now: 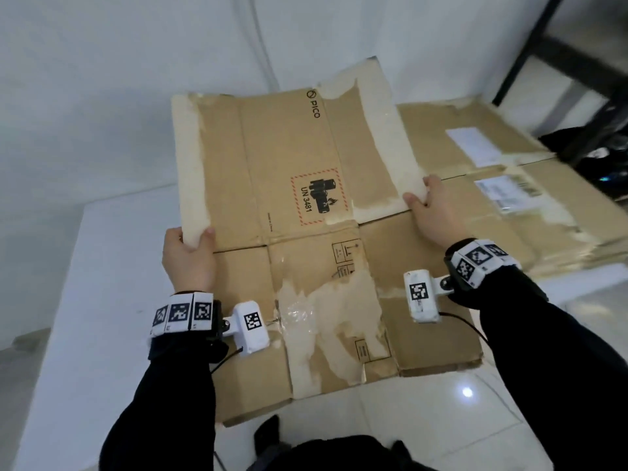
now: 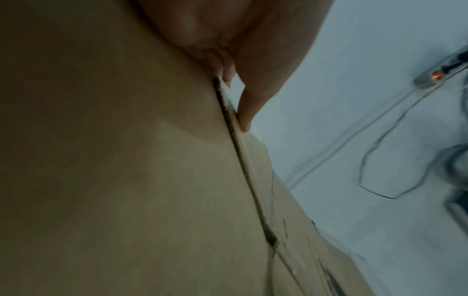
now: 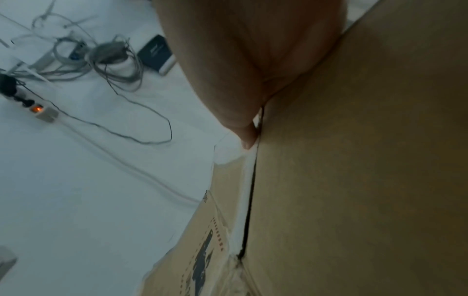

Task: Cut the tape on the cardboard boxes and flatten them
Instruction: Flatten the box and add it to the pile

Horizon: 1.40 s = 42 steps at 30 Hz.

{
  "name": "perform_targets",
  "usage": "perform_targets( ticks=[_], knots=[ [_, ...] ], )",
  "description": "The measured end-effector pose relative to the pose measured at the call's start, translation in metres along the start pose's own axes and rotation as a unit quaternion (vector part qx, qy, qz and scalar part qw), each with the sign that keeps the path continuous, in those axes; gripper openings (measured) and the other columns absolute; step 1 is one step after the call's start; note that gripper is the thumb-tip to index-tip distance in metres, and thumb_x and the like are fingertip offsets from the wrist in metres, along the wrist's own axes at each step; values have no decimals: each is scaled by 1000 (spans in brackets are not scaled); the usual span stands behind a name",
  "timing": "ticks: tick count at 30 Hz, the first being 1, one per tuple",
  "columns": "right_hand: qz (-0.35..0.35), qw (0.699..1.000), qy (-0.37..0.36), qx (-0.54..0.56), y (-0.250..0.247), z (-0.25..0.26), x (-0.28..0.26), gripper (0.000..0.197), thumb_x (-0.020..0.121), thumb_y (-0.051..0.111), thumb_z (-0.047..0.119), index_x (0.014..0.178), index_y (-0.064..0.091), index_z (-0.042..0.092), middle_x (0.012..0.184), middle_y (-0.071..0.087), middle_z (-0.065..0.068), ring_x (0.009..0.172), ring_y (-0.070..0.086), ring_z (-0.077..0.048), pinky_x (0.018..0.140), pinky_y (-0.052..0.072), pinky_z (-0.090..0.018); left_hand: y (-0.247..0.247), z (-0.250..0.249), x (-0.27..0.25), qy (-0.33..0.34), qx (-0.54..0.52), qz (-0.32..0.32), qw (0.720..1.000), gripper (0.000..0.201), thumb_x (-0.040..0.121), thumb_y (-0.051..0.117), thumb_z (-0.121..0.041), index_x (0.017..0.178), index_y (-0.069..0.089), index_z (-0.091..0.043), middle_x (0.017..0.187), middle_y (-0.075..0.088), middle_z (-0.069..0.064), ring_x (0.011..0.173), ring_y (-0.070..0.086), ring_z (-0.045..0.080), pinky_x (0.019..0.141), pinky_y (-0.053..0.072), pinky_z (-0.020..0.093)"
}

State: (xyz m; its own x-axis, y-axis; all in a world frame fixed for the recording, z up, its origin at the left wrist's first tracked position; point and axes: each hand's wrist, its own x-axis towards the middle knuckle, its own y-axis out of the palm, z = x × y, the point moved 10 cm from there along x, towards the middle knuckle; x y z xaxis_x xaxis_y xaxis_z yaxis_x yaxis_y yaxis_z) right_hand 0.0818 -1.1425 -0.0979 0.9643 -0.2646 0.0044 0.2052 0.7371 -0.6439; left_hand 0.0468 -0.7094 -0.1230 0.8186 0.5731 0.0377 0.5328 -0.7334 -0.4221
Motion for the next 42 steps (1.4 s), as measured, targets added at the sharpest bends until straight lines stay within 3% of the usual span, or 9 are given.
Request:
perform_targets(
  ticks=[4, 8, 14, 21, 24, 28, 32, 36, 42],
  knots=[
    [-63, 997, 15, -43, -112, -58, 19, 41, 96, 51, 22, 130, 40, 2, 109, 61, -20, 105, 56, -33, 82, 38, -33, 96, -49, -57, -5, -29, 84, 996, 31, 90, 57, -14, 118, 51, -1, 106, 54, 9, 97, 53, 22, 81, 38, 28],
    [-130, 990, -17, -47, -200, -100, 48, 42, 91, 57, 15, 130, 41, 6, 103, 58, -11, 93, 54, -24, 79, 37, -29, 188, -86, -103, -16, -59, 130, 990, 22, 91, 57, -15, 111, 50, -8, 108, 56, 10, 98, 55, 22, 85, 43, 32],
    [-124, 984, -5, -129, -264, -171, 125, 37, 91, 55, 13, 128, 52, 9, 124, 55, -22, 117, 50, -36, 96, 37, -34, 306, -133, -122, -13, -54, 157, 986, 31, 94, 56, -20, 120, 51, -3, 105, 54, 4, 97, 51, 18, 82, 38, 26],
    [52, 975, 33, -213, -255, -249, 209, 53, 92, 54, 12, 141, 38, 5, 138, 43, -25, 124, 45, -39, 102, 34, -38, 420, -131, -107, -78, 3, 146, 986, 32, 95, 52, -18, 120, 56, 3, 116, 62, 17, 107, 58, 32, 89, 44, 34],
    [132, 967, 107, -189, -243, -307, 213, 70, 84, 60, 41, 143, 33, 14, 141, 41, -19, 127, 43, -36, 102, 36, -39, 448, -130, -103, -83, 89, 175, 977, 39, 95, 51, -18, 130, 54, -1, 128, 57, 18, 118, 52, 33, 94, 40, 32],
    [157, 969, 164, -101, -234, -358, 209, 87, 80, 51, 62, 146, 22, 14, 144, 37, -15, 130, 39, -35, 107, 30, -42, 476, -94, -117, -177, 97, 280, 939, 81, 92, 56, -43, 154, 8, -24, 152, 34, 6, 135, 37, 31, 111, 31, 47],
    [162, 952, 259, -36, -227, -386, 217, 93, 78, 42, 76, 142, 35, 9, 142, 44, -13, 126, 45, -33, 107, 34, -41, 474, -17, -115, -319, 53, 248, 913, 133, 37, 71, -85, 145, 34, -16, 139, 50, 6, 123, 51, 30, 105, 40, 48],
    [185, 943, 275, 9, -222, -409, 223, 107, 59, 48, 87, 131, 50, 8, 124, 59, -12, 107, 59, -32, 100, 44, -46, 468, -7, -137, -361, 49, 246, 898, 132, 24, 69, -91, 132, 51, -17, 127, 60, 9, 115, 56, 33, 102, 42, 49],
    [220, 919, 312, 102, -215, -414, 215, 59, 90, 54, 48, 128, 52, 3, 117, 62, -13, 100, 61, -31, 88, 49, -38, 460, -19, -154, -395, 25, 244, 885, 132, 25, 79, -81, 134, 48, -15, 127, 60, 10, 116, 56, 32, 102, 42, 49]
  ],
)
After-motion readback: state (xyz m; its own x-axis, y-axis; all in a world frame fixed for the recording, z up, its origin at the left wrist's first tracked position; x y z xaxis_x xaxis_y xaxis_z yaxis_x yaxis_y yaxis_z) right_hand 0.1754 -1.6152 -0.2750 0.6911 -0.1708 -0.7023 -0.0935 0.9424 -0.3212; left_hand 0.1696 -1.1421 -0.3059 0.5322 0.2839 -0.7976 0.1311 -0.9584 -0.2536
